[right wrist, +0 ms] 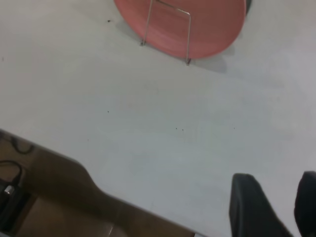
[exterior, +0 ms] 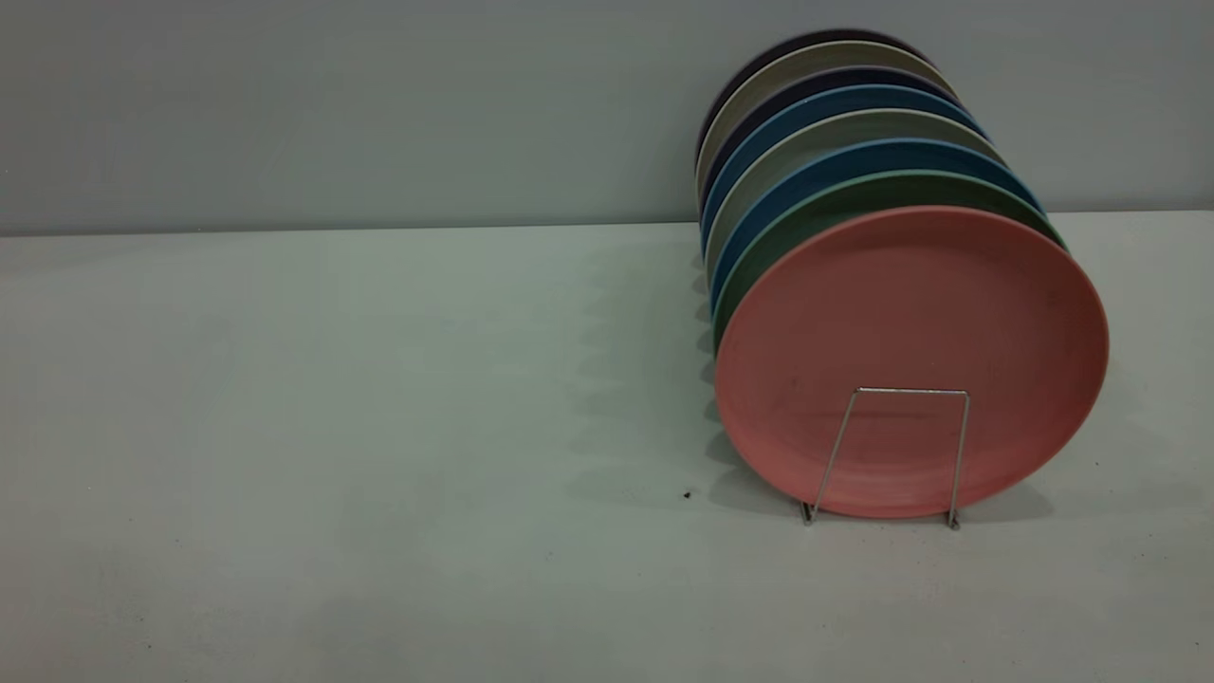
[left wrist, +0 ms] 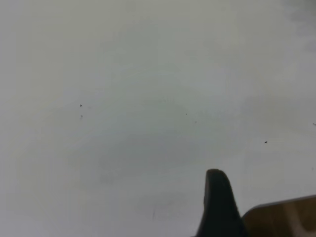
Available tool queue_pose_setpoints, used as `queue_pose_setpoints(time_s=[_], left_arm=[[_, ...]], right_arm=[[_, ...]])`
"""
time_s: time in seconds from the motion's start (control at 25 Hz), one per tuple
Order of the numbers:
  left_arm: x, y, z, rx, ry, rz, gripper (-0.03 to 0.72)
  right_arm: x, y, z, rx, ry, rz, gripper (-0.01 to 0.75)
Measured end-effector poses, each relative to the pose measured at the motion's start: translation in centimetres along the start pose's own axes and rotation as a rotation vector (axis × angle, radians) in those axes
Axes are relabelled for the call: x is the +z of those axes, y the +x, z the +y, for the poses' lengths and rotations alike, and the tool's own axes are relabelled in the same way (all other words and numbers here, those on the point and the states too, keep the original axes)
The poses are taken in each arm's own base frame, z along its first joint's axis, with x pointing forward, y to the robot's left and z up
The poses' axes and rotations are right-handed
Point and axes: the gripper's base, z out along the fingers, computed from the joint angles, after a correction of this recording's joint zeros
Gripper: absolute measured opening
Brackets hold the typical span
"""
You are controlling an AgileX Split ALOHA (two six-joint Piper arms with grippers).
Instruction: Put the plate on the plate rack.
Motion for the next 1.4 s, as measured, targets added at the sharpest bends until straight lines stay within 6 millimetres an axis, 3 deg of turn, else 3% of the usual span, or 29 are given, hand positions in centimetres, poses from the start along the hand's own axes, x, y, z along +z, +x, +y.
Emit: queue_pose_setpoints(time_s=[0.6,1.0,1.4], left_arm=[[0.0,0.0,0.0,-0.003,0.001,0.002,0.518],[0.0,0.0,-0.2,-0.063,-0.075,0.005,0.518],[0.0,0.0,-0.3,-0.092,-0.112,0.007,0.518]], right_arm=[[0.0,0.0,0.0,0.007,0.004,-0.003,0.239],[-1.4,1.1,0.5,0.12,0.199,-0.122,0.239],[-1.4,1.1,0.5,0.141,0.228,-0.119,0.239]])
